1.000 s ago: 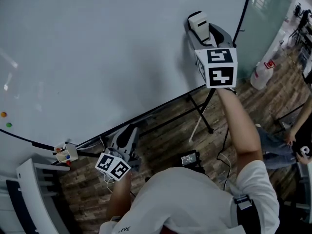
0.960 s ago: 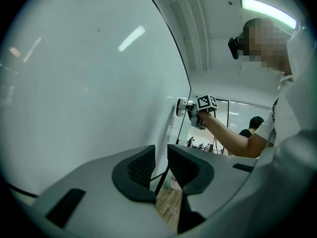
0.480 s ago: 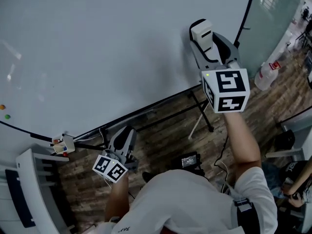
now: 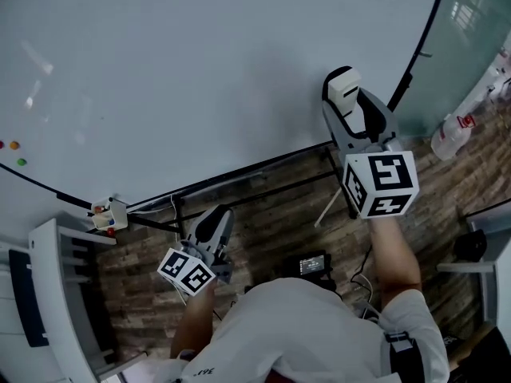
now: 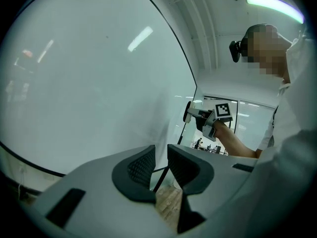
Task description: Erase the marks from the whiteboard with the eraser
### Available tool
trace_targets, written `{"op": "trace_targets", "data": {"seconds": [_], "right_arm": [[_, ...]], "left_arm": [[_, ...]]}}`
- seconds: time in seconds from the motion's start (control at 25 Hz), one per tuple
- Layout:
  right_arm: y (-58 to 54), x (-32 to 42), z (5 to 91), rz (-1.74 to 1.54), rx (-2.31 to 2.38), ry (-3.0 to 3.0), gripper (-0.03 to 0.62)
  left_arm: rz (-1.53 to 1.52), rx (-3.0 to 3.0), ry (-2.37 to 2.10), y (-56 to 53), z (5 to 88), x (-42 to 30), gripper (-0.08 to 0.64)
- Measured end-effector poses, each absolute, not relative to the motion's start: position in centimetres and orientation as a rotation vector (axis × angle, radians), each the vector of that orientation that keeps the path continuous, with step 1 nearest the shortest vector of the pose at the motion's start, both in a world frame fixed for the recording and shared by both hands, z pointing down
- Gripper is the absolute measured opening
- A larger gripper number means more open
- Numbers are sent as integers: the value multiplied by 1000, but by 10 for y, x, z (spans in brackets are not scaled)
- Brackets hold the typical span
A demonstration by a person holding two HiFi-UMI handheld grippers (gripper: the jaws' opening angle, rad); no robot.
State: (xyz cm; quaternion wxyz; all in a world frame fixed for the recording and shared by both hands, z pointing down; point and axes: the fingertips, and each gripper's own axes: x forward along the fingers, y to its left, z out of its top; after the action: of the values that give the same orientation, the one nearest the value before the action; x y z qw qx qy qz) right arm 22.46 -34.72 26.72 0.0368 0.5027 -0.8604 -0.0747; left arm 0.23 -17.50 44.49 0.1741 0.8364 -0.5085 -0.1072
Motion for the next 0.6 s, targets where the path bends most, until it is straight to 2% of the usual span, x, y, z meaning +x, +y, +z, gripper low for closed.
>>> {"op": "trace_targets", "data": {"seconds": [0.6], "right_arm": [[-221, 139, 355, 38, 1393, -2622, 253]], "left_arm": [[-367, 2343, -1470, -75, 440, -89, 83]]}}
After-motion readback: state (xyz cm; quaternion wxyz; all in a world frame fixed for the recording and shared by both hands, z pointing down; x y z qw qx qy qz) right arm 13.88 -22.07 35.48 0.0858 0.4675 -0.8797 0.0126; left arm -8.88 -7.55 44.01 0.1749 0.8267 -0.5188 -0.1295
